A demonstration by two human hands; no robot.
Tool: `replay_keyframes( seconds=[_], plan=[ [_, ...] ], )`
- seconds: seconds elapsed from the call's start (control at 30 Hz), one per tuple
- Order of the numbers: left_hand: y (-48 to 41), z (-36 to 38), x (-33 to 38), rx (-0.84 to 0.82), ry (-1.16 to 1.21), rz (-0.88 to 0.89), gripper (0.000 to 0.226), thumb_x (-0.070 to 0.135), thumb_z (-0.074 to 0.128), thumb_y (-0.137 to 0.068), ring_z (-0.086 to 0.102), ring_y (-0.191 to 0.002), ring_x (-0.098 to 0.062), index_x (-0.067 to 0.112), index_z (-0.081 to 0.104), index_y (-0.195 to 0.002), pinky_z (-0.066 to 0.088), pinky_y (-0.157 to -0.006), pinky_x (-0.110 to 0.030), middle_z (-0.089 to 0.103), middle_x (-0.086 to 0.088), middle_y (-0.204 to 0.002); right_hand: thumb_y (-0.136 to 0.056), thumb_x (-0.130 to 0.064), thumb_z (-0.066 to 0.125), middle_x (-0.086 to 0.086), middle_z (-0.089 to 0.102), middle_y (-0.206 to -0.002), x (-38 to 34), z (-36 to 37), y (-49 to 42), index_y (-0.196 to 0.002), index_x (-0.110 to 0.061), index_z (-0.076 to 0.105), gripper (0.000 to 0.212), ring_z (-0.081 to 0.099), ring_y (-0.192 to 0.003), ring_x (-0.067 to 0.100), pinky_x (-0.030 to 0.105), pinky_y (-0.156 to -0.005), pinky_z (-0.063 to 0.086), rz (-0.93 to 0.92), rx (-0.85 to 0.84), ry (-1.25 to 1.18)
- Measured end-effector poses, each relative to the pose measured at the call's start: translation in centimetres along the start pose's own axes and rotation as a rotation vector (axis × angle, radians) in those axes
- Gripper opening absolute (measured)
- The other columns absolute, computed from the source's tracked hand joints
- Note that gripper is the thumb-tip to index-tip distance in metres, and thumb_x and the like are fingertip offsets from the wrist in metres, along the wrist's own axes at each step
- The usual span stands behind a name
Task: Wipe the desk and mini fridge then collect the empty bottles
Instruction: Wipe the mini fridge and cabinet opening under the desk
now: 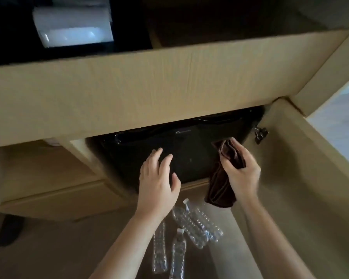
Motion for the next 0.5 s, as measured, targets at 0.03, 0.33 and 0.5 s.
replay_keyframes(
  seconds=[0.03, 0.33, 0.5],
  plan=[
    [-0.4, 1.7, -0.4, 0.011, -0.005, 0.035, 0.039, 0.02, 0.05, -0.083, 0.043, -0.124, -0.032, 0.007, 0.053, -0.119, 0.043, -0.097, -0.049, 0.048, -0.017, -0.13, -0.077, -0.006, 0.07, -0.003, 0.06, -0.108, 1.5, 0.6, -0.5, -0.117, -0.032, 0.053, 0.05, 0.054, -0.097, -0.013, 0.0, -0.083, 0.037, -0.027, 0.053, -0.024],
    [-2.5, 10.5, -2.9, 0.255, -0.026, 0.286, 0.04, 0.022, 0.043, -0.086, 0.03, -0.134, -0.03, 0.007, 0.051, -0.122, 0.036, -0.102, -0.054, 0.042, -0.017, -0.137, -0.078, 0.0, 0.066, -0.003, 0.051, -0.114, 10.6, 4.6, -4.7, -0.124, -0.027, 0.048, 0.056, 0.047, -0.102, -0.017, 0.002, -0.087, 0.036, -0.31, 0.32, -0.181],
    [-1.7, 11.4, -3.8, 0.428, -0.068, 0.379, 0.038, 0.019, 0.044, -0.085, 0.03, -0.134, -0.029, 0.007, 0.052, -0.12, 0.04, -0.097, -0.058, 0.042, -0.017, -0.137, -0.076, -0.002, 0.068, 0.002, 0.051, -0.114, 12.4, 5.8, -6.6, -0.119, -0.012, 0.055, 0.045, 0.048, -0.104, 0.001, 0.007, -0.091, 0.039, -0.397, 0.516, -0.198]
  ],
)
Point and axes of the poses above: each hand's wrist, its own y-axis away from the middle knuckle, its own z-axis out of the palm, x = y × z, the point moved 2 cm from there along -y, towards the middle knuckle
